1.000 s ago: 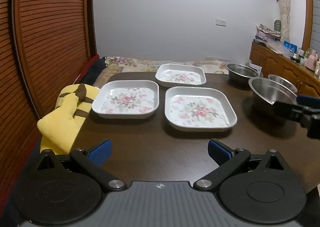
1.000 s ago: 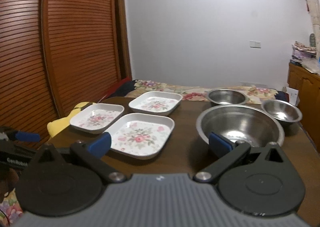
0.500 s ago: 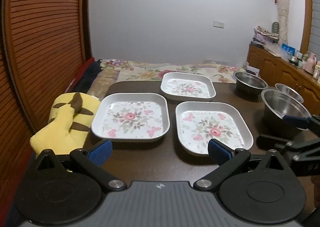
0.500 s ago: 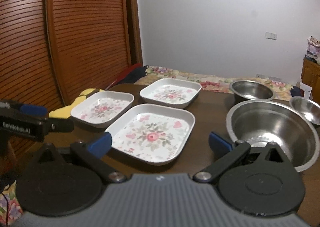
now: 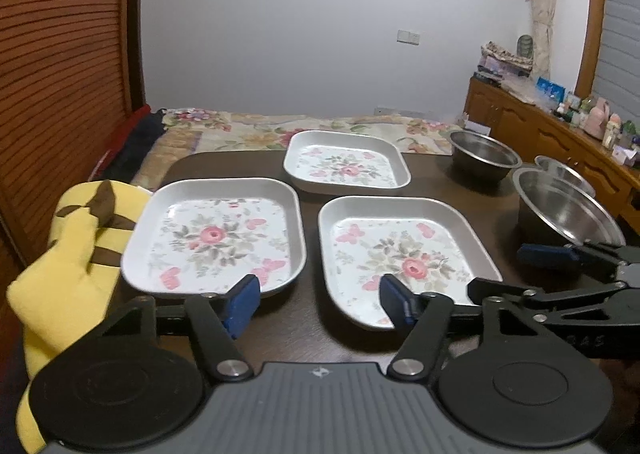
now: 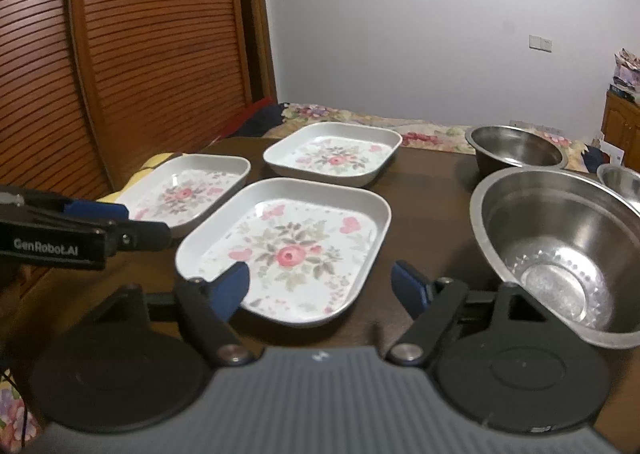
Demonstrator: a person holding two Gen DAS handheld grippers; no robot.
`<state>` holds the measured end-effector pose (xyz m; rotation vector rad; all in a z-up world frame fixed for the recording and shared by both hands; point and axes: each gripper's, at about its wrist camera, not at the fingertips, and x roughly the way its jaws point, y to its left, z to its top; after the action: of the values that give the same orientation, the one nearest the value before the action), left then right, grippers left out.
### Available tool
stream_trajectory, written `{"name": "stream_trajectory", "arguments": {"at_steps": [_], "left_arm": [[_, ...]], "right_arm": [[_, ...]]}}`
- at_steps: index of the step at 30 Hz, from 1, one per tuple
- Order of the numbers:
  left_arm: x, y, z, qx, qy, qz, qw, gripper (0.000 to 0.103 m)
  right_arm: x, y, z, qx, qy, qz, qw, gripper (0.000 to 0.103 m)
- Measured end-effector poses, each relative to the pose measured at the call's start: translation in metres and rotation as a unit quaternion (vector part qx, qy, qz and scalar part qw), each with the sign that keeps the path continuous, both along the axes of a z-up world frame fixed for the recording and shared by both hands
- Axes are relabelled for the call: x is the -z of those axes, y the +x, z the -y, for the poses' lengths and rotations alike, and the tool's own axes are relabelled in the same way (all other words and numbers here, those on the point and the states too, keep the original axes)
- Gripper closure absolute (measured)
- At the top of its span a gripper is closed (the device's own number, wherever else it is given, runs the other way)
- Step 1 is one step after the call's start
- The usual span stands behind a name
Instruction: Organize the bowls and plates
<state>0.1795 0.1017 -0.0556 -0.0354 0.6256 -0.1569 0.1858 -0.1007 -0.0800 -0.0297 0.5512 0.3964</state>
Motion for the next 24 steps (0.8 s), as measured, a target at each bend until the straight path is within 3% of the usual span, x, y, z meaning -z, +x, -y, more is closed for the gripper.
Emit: {"name": "stream_trajectory", "arguments": {"at_steps": [4, 8, 13, 24], "left_arm": [[0.003, 0.008, 0.005, 0.010, -0.004, -0.004, 0.9999, 0.044], [0.008, 0.015, 0.008, 0.019, -0.010, -0.012, 0.9997, 0.059], [0.012, 0.018, 0.012, 0.028, -0.021, -0.016, 0.9993, 0.070], [0.015, 0.027, 0.014, 0.026, -0.009, -0.021, 0.9994, 0.075]], "right_arm": [[0.004, 0.006, 0.000, 0.003, 0.006, -0.011, 1.000, 0.033], [0.008, 0.009, -0.001, 0.005, 0.006, -0.016, 1.000, 0.040], [0.012, 0.013, -0.001, 0.011, 0.005, -0.020, 1.000, 0.045], [0.019, 0.019, 0.002, 0.017, 0.006, -0.026, 0.999, 0.058]]}}
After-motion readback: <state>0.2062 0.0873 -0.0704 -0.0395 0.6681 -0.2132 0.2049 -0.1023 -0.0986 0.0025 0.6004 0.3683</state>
